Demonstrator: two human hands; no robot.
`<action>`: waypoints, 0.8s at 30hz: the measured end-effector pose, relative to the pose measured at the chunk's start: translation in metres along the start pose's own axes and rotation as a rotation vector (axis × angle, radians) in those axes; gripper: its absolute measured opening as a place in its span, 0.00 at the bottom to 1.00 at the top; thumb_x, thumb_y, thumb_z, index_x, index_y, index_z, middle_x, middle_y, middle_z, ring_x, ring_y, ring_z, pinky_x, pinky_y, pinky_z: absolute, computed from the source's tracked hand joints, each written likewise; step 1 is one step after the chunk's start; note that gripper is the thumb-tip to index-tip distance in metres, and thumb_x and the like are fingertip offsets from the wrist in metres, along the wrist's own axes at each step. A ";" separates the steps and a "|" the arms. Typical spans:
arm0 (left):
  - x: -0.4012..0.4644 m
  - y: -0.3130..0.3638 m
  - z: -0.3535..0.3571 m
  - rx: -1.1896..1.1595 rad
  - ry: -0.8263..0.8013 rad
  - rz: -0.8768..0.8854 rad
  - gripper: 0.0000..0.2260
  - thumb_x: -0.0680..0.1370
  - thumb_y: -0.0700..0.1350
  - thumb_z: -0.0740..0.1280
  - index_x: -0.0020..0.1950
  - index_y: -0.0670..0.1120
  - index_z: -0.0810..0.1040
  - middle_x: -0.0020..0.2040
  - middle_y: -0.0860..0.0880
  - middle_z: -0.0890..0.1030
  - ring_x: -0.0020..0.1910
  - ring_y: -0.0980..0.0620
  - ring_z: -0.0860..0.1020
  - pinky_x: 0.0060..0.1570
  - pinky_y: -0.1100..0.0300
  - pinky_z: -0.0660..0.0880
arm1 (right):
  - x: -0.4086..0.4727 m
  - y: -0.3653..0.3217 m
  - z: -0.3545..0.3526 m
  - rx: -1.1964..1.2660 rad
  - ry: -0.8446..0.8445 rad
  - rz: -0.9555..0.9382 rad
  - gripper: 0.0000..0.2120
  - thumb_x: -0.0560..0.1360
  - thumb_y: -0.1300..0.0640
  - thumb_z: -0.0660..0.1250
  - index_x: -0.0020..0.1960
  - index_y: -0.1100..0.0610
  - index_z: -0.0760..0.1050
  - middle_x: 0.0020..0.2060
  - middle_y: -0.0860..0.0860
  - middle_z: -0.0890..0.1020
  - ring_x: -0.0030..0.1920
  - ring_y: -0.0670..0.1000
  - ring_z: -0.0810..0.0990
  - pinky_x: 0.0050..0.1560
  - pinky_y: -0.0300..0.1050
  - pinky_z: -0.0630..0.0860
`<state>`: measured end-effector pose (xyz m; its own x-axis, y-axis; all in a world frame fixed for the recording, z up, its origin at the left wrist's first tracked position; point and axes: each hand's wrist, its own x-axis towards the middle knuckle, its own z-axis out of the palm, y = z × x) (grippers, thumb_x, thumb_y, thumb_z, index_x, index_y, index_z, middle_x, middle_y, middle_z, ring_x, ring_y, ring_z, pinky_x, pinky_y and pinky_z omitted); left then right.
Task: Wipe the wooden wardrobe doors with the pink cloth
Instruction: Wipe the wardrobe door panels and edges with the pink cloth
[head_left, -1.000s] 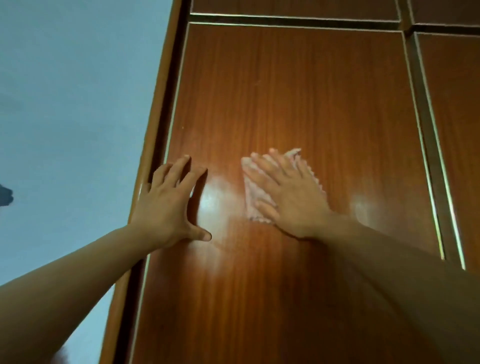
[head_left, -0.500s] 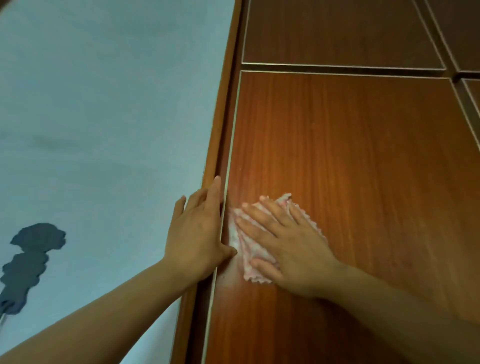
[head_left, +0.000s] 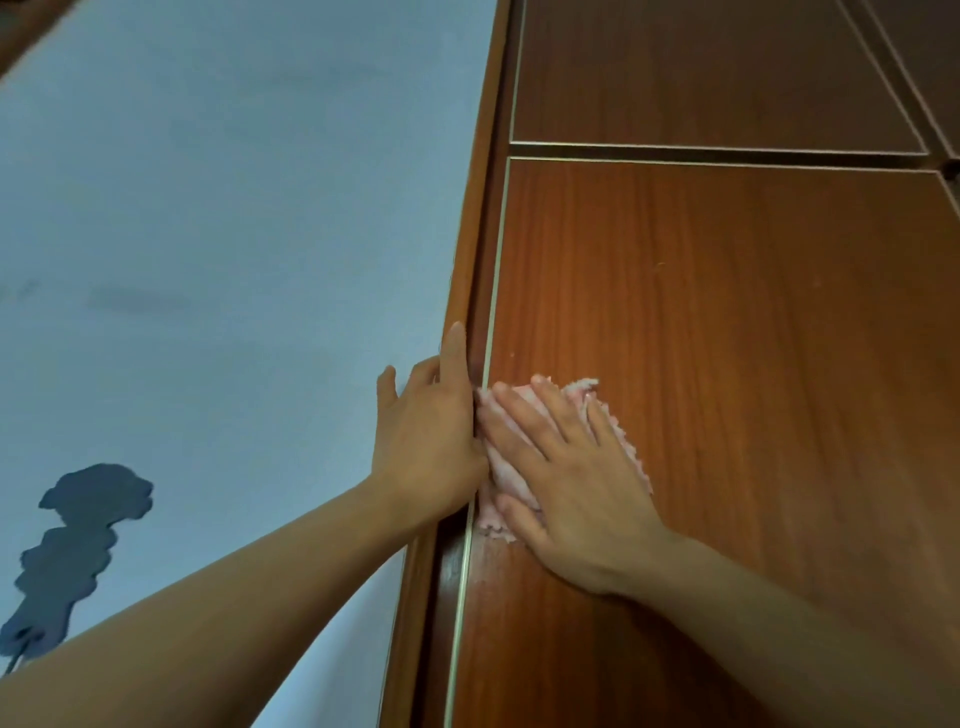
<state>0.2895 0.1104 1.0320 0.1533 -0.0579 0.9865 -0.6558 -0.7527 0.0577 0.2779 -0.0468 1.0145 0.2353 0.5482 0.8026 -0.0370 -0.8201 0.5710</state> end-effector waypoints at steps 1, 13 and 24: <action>0.002 0.003 0.000 -0.001 0.009 0.003 0.39 0.72 0.42 0.61 0.75 0.45 0.41 0.65 0.50 0.74 0.71 0.50 0.60 0.71 0.47 0.44 | -0.001 0.004 0.001 -0.003 -0.006 -0.011 0.32 0.75 0.41 0.52 0.77 0.49 0.55 0.77 0.49 0.58 0.77 0.56 0.54 0.72 0.61 0.54; 0.071 0.031 0.011 0.002 0.090 -0.018 0.37 0.72 0.40 0.58 0.75 0.46 0.40 0.74 0.48 0.62 0.72 0.47 0.56 0.70 0.44 0.47 | 0.131 0.071 -0.020 -0.037 0.062 0.213 0.36 0.72 0.39 0.32 0.78 0.47 0.45 0.78 0.45 0.49 0.77 0.54 0.44 0.74 0.58 0.42; 0.108 0.060 0.020 0.152 0.010 -0.112 0.26 0.77 0.45 0.55 0.74 0.51 0.51 0.76 0.41 0.51 0.74 0.40 0.49 0.71 0.43 0.50 | 0.102 0.234 -0.062 -0.075 0.058 0.553 0.30 0.80 0.39 0.46 0.78 0.46 0.42 0.78 0.47 0.46 0.78 0.55 0.44 0.75 0.58 0.43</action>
<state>0.2814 0.0465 1.1388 0.2113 0.0372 0.9767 -0.5155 -0.8448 0.1437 0.2326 -0.1726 1.2403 0.1073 0.0495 0.9930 -0.2096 -0.9752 0.0712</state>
